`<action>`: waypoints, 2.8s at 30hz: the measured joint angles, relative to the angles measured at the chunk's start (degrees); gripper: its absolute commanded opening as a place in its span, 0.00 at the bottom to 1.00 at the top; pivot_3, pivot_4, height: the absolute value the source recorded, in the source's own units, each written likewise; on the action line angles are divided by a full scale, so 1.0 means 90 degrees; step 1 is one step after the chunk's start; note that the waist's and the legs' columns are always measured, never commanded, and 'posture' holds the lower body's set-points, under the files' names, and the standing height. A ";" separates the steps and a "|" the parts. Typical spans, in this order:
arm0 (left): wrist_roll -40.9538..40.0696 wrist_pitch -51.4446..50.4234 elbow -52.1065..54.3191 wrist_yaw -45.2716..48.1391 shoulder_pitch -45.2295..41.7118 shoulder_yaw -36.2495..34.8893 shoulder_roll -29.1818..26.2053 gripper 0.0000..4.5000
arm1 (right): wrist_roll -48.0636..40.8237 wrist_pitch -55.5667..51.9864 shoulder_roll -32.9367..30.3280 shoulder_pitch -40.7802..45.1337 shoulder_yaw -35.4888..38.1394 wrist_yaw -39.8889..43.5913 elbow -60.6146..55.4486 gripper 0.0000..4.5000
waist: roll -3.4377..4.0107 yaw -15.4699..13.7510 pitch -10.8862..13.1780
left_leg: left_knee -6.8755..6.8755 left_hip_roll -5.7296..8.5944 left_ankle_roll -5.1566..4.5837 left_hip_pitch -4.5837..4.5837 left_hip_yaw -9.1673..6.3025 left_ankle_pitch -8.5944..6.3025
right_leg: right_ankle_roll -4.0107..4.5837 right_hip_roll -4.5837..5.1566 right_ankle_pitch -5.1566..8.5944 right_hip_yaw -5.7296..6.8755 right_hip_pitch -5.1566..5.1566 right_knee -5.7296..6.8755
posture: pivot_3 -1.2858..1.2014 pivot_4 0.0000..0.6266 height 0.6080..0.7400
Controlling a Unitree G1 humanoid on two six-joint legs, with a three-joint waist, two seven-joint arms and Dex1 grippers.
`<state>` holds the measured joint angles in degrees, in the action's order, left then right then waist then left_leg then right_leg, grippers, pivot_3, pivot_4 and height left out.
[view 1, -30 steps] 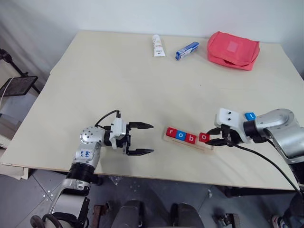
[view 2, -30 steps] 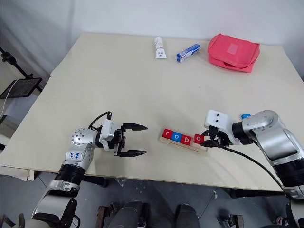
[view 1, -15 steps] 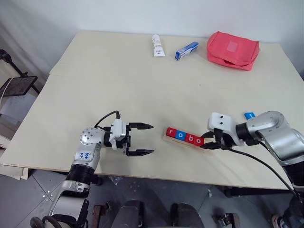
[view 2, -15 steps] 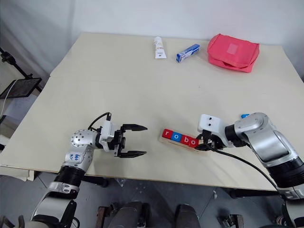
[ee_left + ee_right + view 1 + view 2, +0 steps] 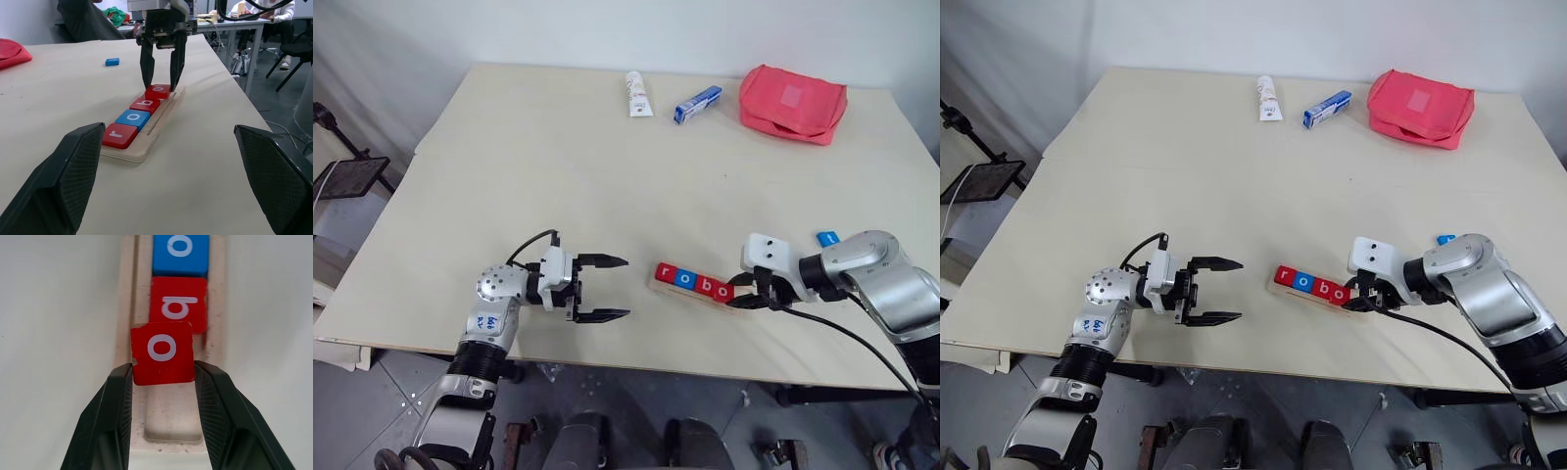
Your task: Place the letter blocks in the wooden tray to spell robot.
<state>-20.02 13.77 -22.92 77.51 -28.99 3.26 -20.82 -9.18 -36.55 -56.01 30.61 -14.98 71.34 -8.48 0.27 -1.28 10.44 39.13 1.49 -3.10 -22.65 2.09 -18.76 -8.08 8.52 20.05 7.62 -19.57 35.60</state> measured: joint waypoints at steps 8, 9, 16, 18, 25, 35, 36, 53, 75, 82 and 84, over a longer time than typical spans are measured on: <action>0.0000 0.0000 0.0000 0.0000 -0.0001 0.0000 0.0009 1.00 | -0.0058 -0.0108 -0.0047 -0.0109 0.0212 -0.0108 -0.0016 0.32 | 0.0000 0.0000 0.0000 | 0.0000 0.0000 0.0000 0.0000 0.0000 0.0000 | 0.0000 0.0000 0.0000 0.0000 0.0000 0.0000 | 0.52 0.24 1.00; 0.0000 0.0000 -0.0001 0.0000 -0.0002 0.0000 0.0009 1.00 | -0.0057 -0.0108 -0.0047 -0.0109 0.0212 -0.0115 -0.0007 0.32 | 0.0000 0.0001 0.0000 | 0.0000 0.0000 0.0000 0.0000 0.0001 0.0000 | 0.0000 0.0000 0.0000 0.0000 0.0000 0.0000 | 0.52 0.24 1.00; 0.0000 0.0001 -0.0011 0.0001 -0.0006 0.0000 0.0009 1.00 | -0.0056 -0.0119 -0.0040 -0.0122 0.0209 -0.0198 -0.0007 0.63 | 0.0000 -0.0001 0.0000 | 0.0000 0.0000 0.0000 0.0000 0.0000 0.0000 | 0.0000 0.0000 0.0000 0.0000 0.0000 0.0000 | 0.52 0.24 1.00; 0.0000 0.0001 -0.0018 0.0001 -0.0009 0.0000 0.0012 1.00 | -0.0061 -0.0134 -0.0009 -0.0121 0.0206 -0.0205 -0.0008 0.79 | 0.0000 -0.0001 0.0000 | 0.0000 0.0000 0.0000 0.0000 0.0000 0.0000 | 0.0000 0.0000 0.0000 0.0000 0.0000 0.0000 | 0.52 0.24 1.00; 0.0000 0.0002 -0.0061 0.0000 -0.0070 0.0000 0.0015 1.00 | -0.0071 -0.0249 -0.0010 -0.0121 0.0203 -0.0211 -0.0022 0.99 | 0.0000 -0.0001 0.0000 | 0.0000 0.0000 0.0000 0.0000 0.0000 0.0000 | 0.0000 0.0000 0.0000 0.0000 0.0000 0.0000 | 0.52 0.24 1.00; 0.0003 0.0012 -0.0121 0.0003 -0.0175 0.0003 0.0054 1.00 | -0.0458 -0.0542 -0.0249 -0.0856 0.1227 -0.0464 -0.0432 0.99 | -0.0001 -0.0014 0.0000 | 0.0000 0.0002 0.0000 -0.0002 -0.0003 0.0000 | -0.0001 0.0001 0.0000 0.0001 0.0001 0.0000 | 0.52 0.24 1.00; 0.0003 0.0013 -0.0127 0.0005 -0.0182 0.0006 0.0068 1.00 | -0.0490 -0.0557 -0.0250 -0.1013 0.1395 -0.0548 -0.0465 0.99 | 0.0000 -0.0013 0.0000 | -0.0001 0.0001 0.0000 -0.0002 -0.0002 0.0000 | -0.0001 0.0000 0.0000 0.0001 0.0001 0.0000 | 0.52 0.24 1.00; 0.0002 0.0003 -0.0263 0.0050 -0.0221 0.0015 0.0195 1.00 | -0.0713 -0.0518 0.0945 -0.2195 0.4445 -0.3266 0.0576 0.99 | 0.0001 0.0007 -0.0002 | -0.0005 -0.0002 0.0001 0.0010 0.0013 0.0001 | -0.0004 -0.0002 -0.0002 -0.0005 0.0004 0.0002 | 0.52 0.24 1.00; -0.0002 -0.0298 0.0332 0.0072 0.0195 0.0008 -0.0038 1.00 | -0.0021 0.1870 0.1170 0.0814 0.3080 -0.3500 0.6001 0.99 | 0.0004 0.0147 -0.0003 | -0.0008 -0.0005 0.0002 0.0007 0.0010 0.0002 | -0.0004 -0.0001 -0.0002 -0.0001 0.0004 0.0004 | 0.52 0.24 1.00; -0.0009 -0.0407 0.0545 -0.0023 0.0296 0.0007 -0.0057 1.00 | -0.0019 0.2300 0.1186 0.1264 0.3078 -0.3505 0.6943 0.78 | 0.0004 0.0156 -0.0003 | -0.0008 -0.0006 0.0002 0.0008 0.0010 0.0002 | -0.0004 -0.0001 -0.0002 -0.0002 0.0005 0.0003 | 0.52 0.24 1.00; -0.0009 -0.0410 0.0545 -0.0025 0.0296 0.0007 -0.0057 1.00 | -0.0020 0.2381 0.1200 0.1303 0.3078 -0.3483 0.7042 0.62 | 0.0004 0.0150 -0.0003 | -0.0007 -0.0005 0.0002 0.0008 0.0008 0.0002 | -0.0004 -0.0001 -0.0002 -0.0001 0.0006 0.0003 | 0.52 0.24 1.00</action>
<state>-20.10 10.08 -18.02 77.28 -26.32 3.32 -21.33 -9.36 -15.12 -45.21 42.33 12.72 40.00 54.90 0.31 0.06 10.42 39.06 1.44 -3.08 -22.58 2.17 -18.74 -8.11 8.51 20.03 7.61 -19.52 35.62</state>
